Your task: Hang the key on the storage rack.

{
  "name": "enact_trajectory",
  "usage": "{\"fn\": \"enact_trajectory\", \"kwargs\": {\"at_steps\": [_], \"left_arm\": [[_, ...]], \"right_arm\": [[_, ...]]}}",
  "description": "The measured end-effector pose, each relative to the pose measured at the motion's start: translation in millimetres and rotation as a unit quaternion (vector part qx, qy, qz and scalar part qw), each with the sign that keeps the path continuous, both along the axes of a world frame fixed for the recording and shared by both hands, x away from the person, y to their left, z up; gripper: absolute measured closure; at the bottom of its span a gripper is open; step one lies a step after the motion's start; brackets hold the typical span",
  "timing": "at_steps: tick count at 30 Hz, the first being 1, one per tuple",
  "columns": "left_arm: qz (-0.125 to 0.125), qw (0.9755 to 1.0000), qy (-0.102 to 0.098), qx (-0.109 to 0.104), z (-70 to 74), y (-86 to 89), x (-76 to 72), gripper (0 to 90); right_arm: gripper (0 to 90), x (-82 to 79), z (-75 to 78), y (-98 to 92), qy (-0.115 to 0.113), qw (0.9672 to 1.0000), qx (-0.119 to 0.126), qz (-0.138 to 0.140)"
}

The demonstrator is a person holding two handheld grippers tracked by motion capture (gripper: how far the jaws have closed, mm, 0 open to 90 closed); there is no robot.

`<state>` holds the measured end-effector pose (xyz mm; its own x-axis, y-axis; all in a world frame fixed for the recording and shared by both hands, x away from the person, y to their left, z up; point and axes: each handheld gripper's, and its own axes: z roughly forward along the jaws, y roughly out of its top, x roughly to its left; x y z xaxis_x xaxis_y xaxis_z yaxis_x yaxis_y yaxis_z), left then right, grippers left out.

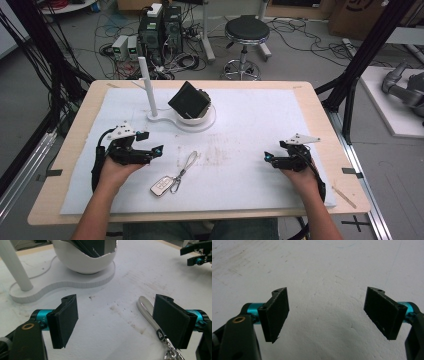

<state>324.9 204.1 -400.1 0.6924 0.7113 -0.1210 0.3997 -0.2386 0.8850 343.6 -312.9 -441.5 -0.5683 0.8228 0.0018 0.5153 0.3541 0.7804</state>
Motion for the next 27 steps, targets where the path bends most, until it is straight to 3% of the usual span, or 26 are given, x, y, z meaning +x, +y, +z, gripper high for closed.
{"fn": "enact_trajectory", "kwargs": {"at_steps": [11,18,27], "left_arm": [[-0.03,0.9992,0.014,0.022,-9.7,-28.8,-10.4,20.7],[-0.059,0.9966,0.027,0.051,-22.0,-57.5,-13.4,20.7],[-0.066,0.9939,0.041,0.079,-33.5,-70.7,-14.2,20.7]], "right_arm": [[20.6,5.5,0.4,8.4,0.001,0.9999,-0.005,0.009],[20.5,4.7,1.2,8.3,-0.002,0.9999,-0.004,0.011],[20.5,5.1,0.3,10.1,0.002,0.9999,-0.01,0.014]]}}
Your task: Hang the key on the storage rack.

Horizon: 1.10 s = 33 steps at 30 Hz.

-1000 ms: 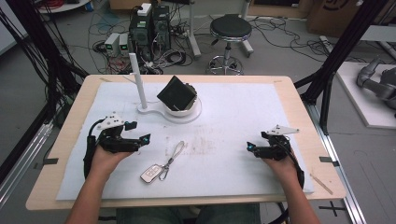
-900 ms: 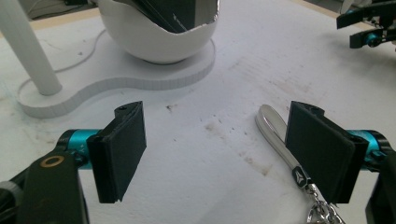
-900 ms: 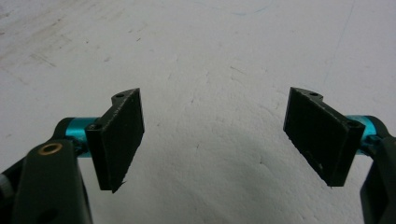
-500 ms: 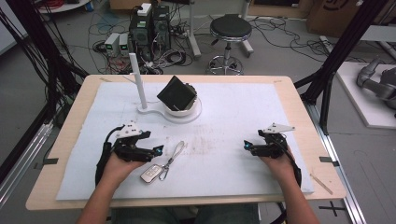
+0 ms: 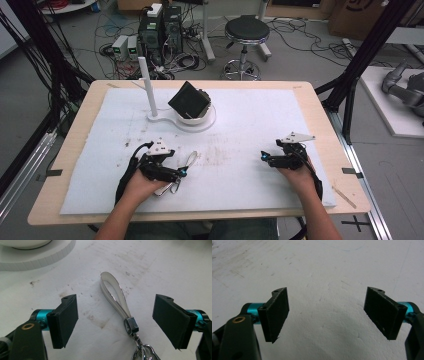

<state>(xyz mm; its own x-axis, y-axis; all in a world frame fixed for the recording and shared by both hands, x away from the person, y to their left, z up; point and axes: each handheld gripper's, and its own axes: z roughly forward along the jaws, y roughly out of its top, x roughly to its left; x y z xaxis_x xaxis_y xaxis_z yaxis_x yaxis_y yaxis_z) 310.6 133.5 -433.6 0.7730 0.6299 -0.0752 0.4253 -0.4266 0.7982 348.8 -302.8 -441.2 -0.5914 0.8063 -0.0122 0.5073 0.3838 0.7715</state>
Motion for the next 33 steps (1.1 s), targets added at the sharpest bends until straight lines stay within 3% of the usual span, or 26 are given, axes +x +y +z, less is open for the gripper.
{"fn": "enact_trajectory", "kwargs": {"at_steps": [12,14,19,23,29,33], "left_arm": [[-0.011,0.999,0.026,0.033,-15.7,-15.0,1.1,26.9],[-0.01,0.999,0.025,0.036,-15.1,-14.1,0.7,33.0],[-0.008,0.9978,0.01,0.065,-12.5,-14.8,-2.7,48.0],[-0.031,0.9969,0.006,0.073,-10.8,-18.3,-6.7,64.3],[-0.051,0.9956,0.001,0.078,-10.2,-21.6,-9.7,80.9],[-0.055,0.9948,0.003,0.085,-8.4,-22.2,-8.5,81.4]], "right_arm": [[20.5,-0.5,0.3,1.5,-0.001,1.0,0.0,0.002],[20.5,-0.5,0.2,1.4,0.0,1.0,0.0,0.002],[20.6,-0.3,0.0,1.5,0.001,1.0,0.0,0.002],[20.5,-0.6,0.1,1.7,0.0,1.0,-0.001,0.003],[20.6,-1.4,0.3,2.6,0.001,1.0,0.0,0.001],[20.6,-1.2,0.5,2.7,0.0,1.0,-0.002,0.005]]}}
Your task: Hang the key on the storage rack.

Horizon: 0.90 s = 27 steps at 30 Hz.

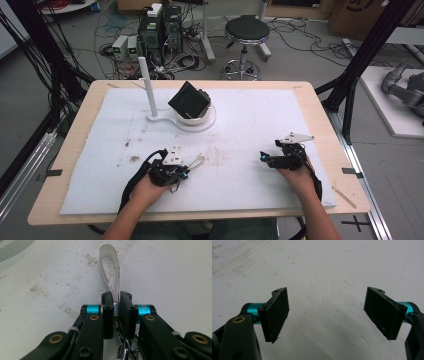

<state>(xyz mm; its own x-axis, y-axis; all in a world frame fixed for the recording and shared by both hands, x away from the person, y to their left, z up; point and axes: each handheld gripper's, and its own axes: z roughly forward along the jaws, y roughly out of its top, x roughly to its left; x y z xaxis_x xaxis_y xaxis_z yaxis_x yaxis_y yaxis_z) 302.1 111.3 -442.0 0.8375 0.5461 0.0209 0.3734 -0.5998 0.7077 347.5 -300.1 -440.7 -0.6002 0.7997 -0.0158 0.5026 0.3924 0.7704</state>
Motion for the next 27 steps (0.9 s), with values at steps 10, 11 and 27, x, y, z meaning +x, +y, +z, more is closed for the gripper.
{"fn": "enact_trajectory", "kwargs": {"at_steps": [10,11,27], "left_arm": [[0.023,0.9959,-0.011,-0.087,22.0,23.6,2.0,81.4],[0.023,0.9959,-0.011,-0.087,22.0,23.6,2.0,81.4],[0.091,0.9701,-0.11,-0.196,83.3,65.6,3.7,81.5]], "right_arm": [[20.5,0.3,-0.4,0.2,0.003,1.0,0.003,-0.002],[20.6,0.3,-0.5,0.2,0.002,1.0,0.0,-0.001],[20.6,-1.3,-0.9,4.4,0.005,1.0,0.001,0.002]]}}
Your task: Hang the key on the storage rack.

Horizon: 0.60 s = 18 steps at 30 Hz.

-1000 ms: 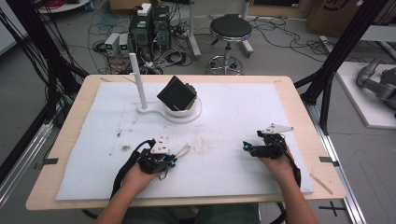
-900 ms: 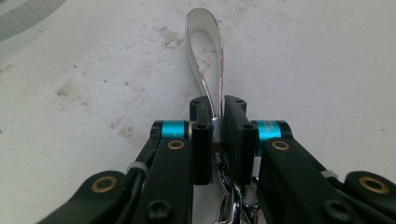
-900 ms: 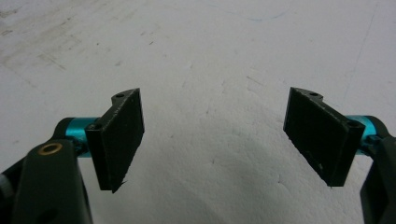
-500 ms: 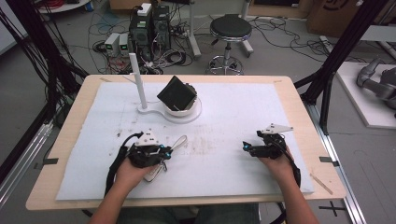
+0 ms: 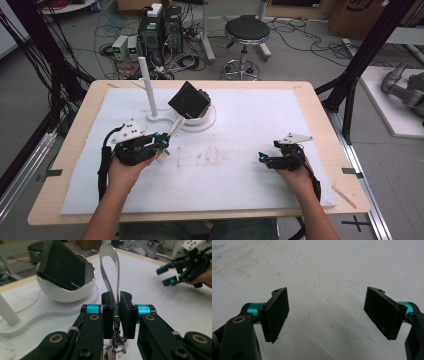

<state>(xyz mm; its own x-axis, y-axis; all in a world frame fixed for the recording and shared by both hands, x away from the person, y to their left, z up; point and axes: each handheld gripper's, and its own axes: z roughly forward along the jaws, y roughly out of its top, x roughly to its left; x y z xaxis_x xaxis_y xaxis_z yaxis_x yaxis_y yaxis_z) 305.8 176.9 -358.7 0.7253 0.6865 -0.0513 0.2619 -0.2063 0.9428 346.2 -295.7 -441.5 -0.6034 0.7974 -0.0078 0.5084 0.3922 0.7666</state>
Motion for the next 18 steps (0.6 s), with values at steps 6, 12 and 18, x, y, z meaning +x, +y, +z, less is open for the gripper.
{"fn": "enact_trajectory", "kwargs": {"at_steps": [6,12,18], "left_arm": [[0.019,0.9996,-0.023,-0.002,19.8,7.2,7.0,81.4],[0.037,0.9985,-0.04,0.003,41.0,13.8,16.4,81.4],[0.065,0.9967,-0.049,0.0,56.6,23.9,28.8,81.5]], "right_arm": [[20.5,-0.2,-0.5,0.8,0.003,1.0,0.0,-0.001],[20.5,0.0,-0.7,0.7,0.005,1.0,0.0,-0.002],[20.5,0.0,-0.6,0.3,0.004,1.0,-0.001,0.0]]}}
